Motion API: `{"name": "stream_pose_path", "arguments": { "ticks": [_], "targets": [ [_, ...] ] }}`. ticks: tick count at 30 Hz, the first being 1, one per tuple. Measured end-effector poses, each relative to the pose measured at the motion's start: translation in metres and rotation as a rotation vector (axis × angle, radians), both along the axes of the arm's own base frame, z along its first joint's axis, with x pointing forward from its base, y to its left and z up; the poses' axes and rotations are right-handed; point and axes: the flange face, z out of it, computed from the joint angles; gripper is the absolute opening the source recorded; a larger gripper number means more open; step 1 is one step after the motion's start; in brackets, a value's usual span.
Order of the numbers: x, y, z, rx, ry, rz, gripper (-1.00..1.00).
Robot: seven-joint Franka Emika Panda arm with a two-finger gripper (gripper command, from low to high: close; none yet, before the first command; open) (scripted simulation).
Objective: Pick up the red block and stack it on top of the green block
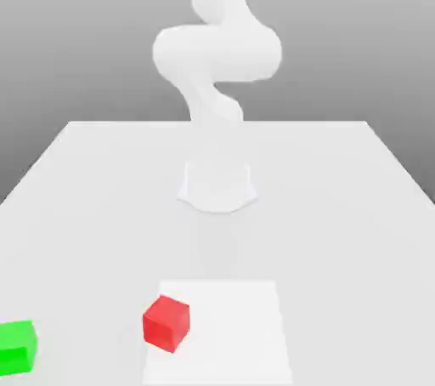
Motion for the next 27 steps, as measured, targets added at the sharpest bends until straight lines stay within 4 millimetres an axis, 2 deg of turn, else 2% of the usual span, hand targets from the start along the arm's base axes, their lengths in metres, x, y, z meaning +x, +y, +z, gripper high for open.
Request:
{"name": "stream_pose_path", "arguments": {
  "ticks": [5,8,11,16,21,27],
  "targets": [
    [0.054,-0.017,-0.103,0.035,0.165,-0.089,0.00],
    [0.072,-0.028,-0.166,0.057,0.261,-0.142,0.00],
    [0.081,-0.039,-0.230,0.080,0.355,-0.196,0.00],
    [0.076,-0.056,-0.336,0.119,0.513,-0.287,0.00],
    [0.046,-0.069,-0.435,0.161,0.670,-0.385,0.00],
    [0.039,-0.068,-0.510,0.169,0.703,-0.400,0.00]
  ]
}}
